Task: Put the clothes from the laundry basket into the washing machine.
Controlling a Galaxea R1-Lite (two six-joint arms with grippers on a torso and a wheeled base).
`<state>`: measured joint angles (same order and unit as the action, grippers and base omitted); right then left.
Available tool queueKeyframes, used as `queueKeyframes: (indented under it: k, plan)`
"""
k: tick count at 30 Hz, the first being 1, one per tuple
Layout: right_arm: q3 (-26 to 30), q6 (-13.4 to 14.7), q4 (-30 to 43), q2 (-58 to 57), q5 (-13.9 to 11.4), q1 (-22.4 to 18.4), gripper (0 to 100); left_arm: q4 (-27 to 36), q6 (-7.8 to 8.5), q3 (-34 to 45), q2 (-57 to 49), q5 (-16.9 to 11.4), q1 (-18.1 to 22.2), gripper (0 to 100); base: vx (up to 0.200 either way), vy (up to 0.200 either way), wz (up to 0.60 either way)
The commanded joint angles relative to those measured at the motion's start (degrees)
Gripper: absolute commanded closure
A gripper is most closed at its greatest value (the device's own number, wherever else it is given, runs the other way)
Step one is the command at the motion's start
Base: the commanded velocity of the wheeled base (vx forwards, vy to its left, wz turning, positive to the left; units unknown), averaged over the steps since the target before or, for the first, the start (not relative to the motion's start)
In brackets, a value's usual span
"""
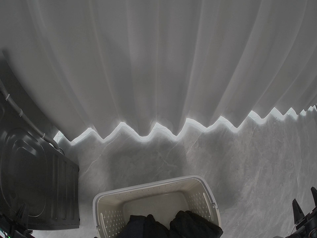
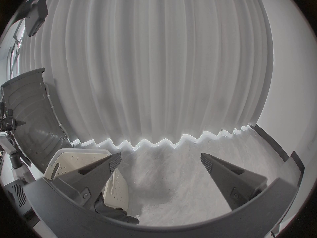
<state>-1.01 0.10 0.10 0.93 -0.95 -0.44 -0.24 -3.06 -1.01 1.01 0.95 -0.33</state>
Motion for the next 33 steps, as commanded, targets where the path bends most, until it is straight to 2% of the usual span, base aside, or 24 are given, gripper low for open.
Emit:
queueKeyframes:
  k: [1, 8, 33]
  plan:
    - [1.01, -0.01, -0.01, -0.57, -0.02, 0.00, 0, -0.02, -0.02, 0.92, -0.66, 0.02, -0.02, 100, 0.000, 0.000, 0.00]
    - [1.01, -0.01, -0.01, -0.66, -0.02, 0.00, 0, -0.02, -0.02, 0.92, -0.66, 0.02, 0.07, 100, 0.000, 0.000, 0.00]
    - [1.01, -0.01, -0.01, -0.57, -0.02, 0.09, 0, -0.02, -0.02, 0.92, -0.66, 0.02, 0.07, 100, -0.200, 0.000, 0.00]
